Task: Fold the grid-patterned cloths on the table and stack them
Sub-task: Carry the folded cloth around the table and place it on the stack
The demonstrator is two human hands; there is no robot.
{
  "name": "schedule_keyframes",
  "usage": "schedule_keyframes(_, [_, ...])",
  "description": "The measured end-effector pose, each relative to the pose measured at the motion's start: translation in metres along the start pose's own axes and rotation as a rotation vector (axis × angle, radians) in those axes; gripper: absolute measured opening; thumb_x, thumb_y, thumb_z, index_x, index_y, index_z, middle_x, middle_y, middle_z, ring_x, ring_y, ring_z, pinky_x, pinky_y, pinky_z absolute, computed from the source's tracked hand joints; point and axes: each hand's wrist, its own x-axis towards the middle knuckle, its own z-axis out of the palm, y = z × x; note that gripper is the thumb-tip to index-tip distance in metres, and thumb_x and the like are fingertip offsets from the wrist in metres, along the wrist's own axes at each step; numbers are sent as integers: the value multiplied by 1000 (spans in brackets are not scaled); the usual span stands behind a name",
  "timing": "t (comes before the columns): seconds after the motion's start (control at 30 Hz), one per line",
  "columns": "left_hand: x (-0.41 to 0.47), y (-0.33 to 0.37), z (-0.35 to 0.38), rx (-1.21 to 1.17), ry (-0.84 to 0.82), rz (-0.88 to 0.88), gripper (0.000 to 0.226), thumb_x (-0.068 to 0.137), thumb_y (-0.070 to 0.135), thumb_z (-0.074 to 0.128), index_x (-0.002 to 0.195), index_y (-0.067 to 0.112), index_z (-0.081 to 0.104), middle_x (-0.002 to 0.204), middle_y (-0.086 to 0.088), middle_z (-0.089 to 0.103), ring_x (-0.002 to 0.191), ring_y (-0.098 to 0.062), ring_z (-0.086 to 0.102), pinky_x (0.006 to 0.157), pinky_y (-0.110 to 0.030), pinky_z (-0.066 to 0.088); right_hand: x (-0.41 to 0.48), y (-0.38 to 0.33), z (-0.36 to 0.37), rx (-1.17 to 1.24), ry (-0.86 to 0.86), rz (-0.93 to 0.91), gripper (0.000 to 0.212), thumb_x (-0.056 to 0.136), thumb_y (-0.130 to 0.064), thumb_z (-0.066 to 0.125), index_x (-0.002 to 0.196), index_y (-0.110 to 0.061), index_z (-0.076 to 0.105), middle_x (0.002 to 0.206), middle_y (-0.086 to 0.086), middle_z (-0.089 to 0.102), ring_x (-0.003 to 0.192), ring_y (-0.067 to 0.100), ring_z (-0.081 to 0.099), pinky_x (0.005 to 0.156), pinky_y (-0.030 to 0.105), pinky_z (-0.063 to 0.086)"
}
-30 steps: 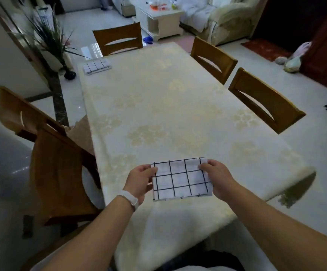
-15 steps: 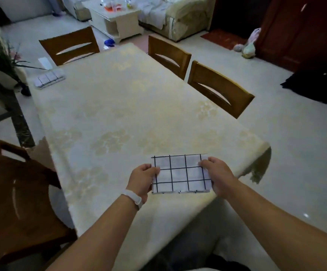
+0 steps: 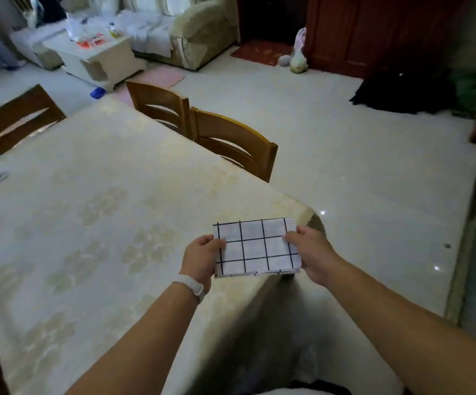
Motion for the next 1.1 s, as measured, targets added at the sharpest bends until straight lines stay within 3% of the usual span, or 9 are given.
schedule_keyframes(0.1, [6, 11, 55, 30, -23, 19, 4, 87, 8, 60, 84, 8, 62, 88, -18, 64, 78, -31, 62, 66, -42, 51, 15, -18, -49, 1, 13, -34, 12, 93, -15, 57, 101, -18, 65, 97, 8, 70, 89, 28, 68, 68, 39, 58])
schedule_keyframes(0.2, [10, 19, 105, 52, -51, 22, 7, 88, 10, 59, 90, 6, 64, 95, -19, 67, 87, -36, 64, 71, -43, 54, 27, -33, -93, 35, 53, -60, 8, 90, -10, 57, 89, -12, 65, 86, 11, 71, 75, 27, 68, 60, 34, 54])
schedule_keyframes(0.43, [19, 42, 204, 112, -178, 10, 8, 93, 15, 56, 94, 11, 64, 99, -12, 66, 92, -31, 65, 83, -46, 56, 48, -54, -179, 100, 176, -77, 14, 89, -8, 57, 76, -12, 63, 77, 10, 67, 68, 26, 65, 64, 35, 53])
schedule_keyframes(0.57, [40, 55, 253, 114, -257, 9, 4, 90, 11, 60, 90, 11, 64, 93, -11, 68, 85, -29, 67, 72, -40, 57, 63, -64, -217, 148, 240, -79, 5, 80, -15, 62, 77, -11, 62, 79, 15, 61, 71, 26, 61, 67, 40, 48])
schedule_keyframes(0.67, [63, 59, 286, 128, -298, -7, 13, 88, 13, 64, 101, 8, 65, 94, -13, 70, 84, -29, 69, 65, -37, 56, 86, -68, -241, 154, 266, -51, 22, 67, -26, 64, 86, -15, 63, 80, 12, 54, 73, 26, 54, 66, 40, 41])
schedule_keyframes(0.77, [92, 65, 317, 139, -313, -18, 24, 84, 14, 67, 103, -1, 65, 100, -25, 68, 91, -40, 67, 75, -50, 58, 117, -80, -257, 167, 295, -20, 30, 60, -29, 64, 87, -15, 64, 80, 11, 54, 73, 25, 52, 66, 40, 40])
schedule_keyframes(0.87, [124, 75, 350, 144, -343, -30, 5, 86, 11, 64, 86, 6, 64, 79, -18, 63, 68, -29, 63, 57, -34, 56, 157, -97, -273, 160, 311, 7, 27, 63, -27, 65, 86, -12, 65, 81, 11, 57, 72, 24, 54, 67, 40, 43])
schedule_keyframes(0.93, [147, 82, 372, 111, -343, -46, 4, 87, 8, 62, 84, 10, 60, 74, -9, 59, 61, -23, 57, 46, -25, 48, 183, -114, -281, 155, 318, 21, 12, 74, -19, 62, 82, -10, 63, 81, 13, 63, 73, 25, 60, 69, 43, 50])
schedule_keyframes(1.1, [203, 116, 424, 96, -364, -66, 4, 86, 8, 62, 86, 11, 59, 77, -10, 57, 68, -23, 54, 53, -27, 45, 243, -165, -301, 133, 355, 19, 8, 82, -8, 57, 81, -11, 65, 81, 10, 67, 73, 26, 64, 71, 41, 52])
